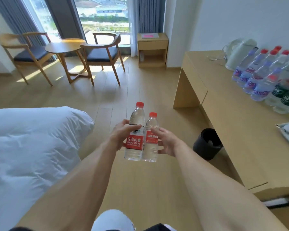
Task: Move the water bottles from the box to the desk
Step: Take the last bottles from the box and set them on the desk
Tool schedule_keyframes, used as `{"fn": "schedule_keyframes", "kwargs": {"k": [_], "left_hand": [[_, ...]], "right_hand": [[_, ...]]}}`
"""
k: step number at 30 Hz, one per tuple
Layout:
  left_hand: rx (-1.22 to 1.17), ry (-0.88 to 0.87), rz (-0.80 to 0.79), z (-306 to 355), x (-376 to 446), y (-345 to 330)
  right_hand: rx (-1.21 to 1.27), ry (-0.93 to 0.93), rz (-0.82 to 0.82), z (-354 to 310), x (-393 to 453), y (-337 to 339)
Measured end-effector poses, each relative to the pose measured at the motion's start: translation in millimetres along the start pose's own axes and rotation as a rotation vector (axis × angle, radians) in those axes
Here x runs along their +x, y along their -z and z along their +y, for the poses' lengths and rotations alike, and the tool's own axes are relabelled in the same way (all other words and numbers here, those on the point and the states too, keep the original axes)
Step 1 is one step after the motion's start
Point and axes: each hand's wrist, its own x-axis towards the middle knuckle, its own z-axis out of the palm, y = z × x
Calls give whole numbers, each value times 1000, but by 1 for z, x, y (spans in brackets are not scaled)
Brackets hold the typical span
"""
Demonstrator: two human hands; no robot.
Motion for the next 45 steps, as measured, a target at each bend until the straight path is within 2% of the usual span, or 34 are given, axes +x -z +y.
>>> {"fn": "schedule_keyframes", "kwargs": {"k": [7,12,19,30,34,45], "left_hand": [[56,-1,-125,38,117,-30],[89,-4,-304,85,207,-65],[278,-39,-591,164,299,-126],[457,-80,-969,213,328,-298],[505,-123,-1022,221,328,-356],[558,-348,-1081,268,355,-470]], "right_hand": [[40,15,124,-46,65,47],[85,35,298,-92,113,88],[270,67,598,-138,142,137],[501,150,996,-151,93,227],[549,173,1078,-148,82,270],[545,305,1151,-168,86,385]]}}
